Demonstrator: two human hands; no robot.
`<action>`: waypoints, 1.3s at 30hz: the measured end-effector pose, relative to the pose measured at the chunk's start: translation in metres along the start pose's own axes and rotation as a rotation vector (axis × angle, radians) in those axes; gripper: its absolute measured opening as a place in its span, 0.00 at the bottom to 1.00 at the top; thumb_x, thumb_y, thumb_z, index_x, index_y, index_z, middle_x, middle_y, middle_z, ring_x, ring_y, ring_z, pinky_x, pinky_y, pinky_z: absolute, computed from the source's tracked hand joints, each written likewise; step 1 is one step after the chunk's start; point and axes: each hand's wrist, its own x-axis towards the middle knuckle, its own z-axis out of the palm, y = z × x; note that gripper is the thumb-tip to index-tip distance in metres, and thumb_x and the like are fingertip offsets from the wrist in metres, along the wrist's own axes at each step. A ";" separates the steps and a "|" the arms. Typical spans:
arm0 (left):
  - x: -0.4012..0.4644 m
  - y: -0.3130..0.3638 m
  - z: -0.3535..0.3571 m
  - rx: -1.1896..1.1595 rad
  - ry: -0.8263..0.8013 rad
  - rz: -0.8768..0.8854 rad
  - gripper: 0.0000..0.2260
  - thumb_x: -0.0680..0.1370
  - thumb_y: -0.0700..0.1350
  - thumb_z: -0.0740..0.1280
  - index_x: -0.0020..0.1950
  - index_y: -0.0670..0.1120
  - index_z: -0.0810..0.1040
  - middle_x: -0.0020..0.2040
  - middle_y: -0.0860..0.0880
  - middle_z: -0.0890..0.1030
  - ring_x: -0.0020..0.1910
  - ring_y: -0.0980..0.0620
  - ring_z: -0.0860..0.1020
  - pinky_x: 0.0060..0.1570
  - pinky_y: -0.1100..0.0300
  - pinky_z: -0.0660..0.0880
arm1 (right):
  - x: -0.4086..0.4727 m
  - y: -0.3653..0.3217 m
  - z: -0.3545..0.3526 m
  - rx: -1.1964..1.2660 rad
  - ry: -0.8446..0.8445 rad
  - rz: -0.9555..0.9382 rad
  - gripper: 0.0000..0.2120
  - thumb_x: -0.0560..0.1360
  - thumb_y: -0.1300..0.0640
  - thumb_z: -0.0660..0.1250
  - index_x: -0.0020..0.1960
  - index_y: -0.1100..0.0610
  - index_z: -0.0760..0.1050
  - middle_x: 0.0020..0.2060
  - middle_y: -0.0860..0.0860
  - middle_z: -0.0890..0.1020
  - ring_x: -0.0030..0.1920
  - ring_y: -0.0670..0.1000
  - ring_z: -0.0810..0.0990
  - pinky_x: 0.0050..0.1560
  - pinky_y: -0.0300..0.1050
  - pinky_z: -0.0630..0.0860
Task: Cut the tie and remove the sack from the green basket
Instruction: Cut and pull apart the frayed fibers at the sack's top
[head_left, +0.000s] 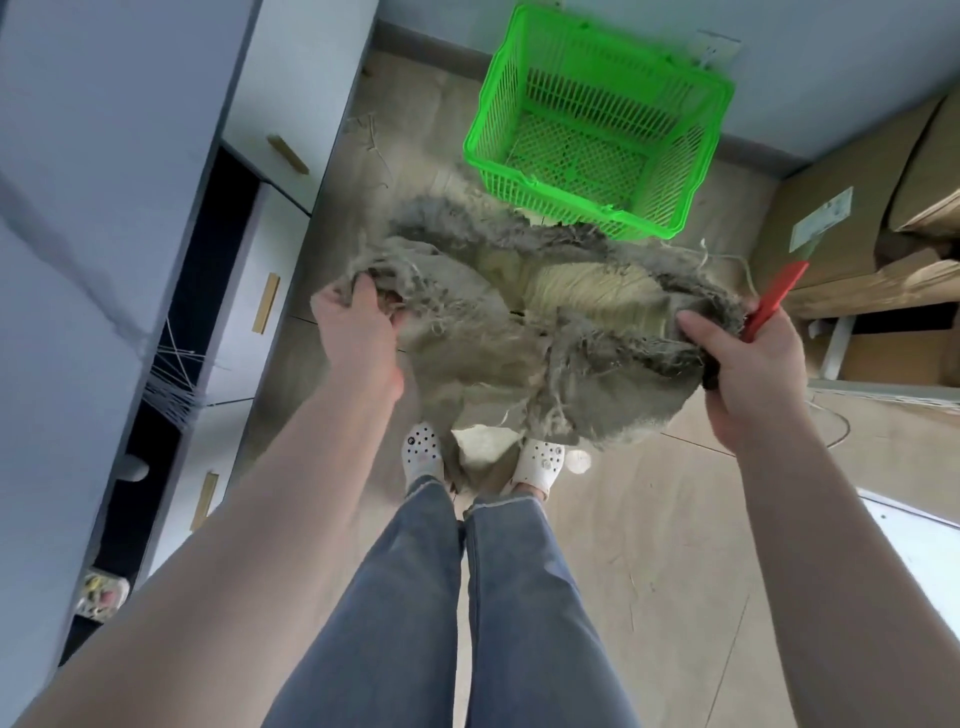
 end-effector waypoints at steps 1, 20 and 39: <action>0.001 -0.001 0.000 0.056 -0.021 0.024 0.14 0.81 0.43 0.64 0.65 0.45 0.66 0.61 0.45 0.76 0.59 0.45 0.79 0.57 0.52 0.79 | -0.001 -0.001 0.002 0.038 -0.033 0.010 0.35 0.59 0.64 0.80 0.60 0.62 0.67 0.47 0.58 0.80 0.47 0.54 0.83 0.58 0.56 0.79; -0.046 -0.031 0.036 0.201 -0.446 -0.364 0.07 0.80 0.37 0.63 0.49 0.47 0.79 0.49 0.43 0.84 0.53 0.43 0.82 0.60 0.47 0.76 | -0.019 -0.010 0.023 -0.482 0.351 -0.116 0.21 0.70 0.47 0.74 0.47 0.52 0.62 0.46 0.52 0.78 0.43 0.52 0.80 0.51 0.53 0.79; -0.050 -0.019 0.023 0.371 -0.230 0.107 0.16 0.78 0.48 0.68 0.61 0.50 0.64 0.57 0.50 0.74 0.55 0.50 0.76 0.55 0.62 0.73 | -0.034 0.020 0.078 -0.189 -0.009 0.095 0.12 0.78 0.65 0.56 0.46 0.48 0.66 0.33 0.50 0.68 0.30 0.49 0.66 0.30 0.43 0.64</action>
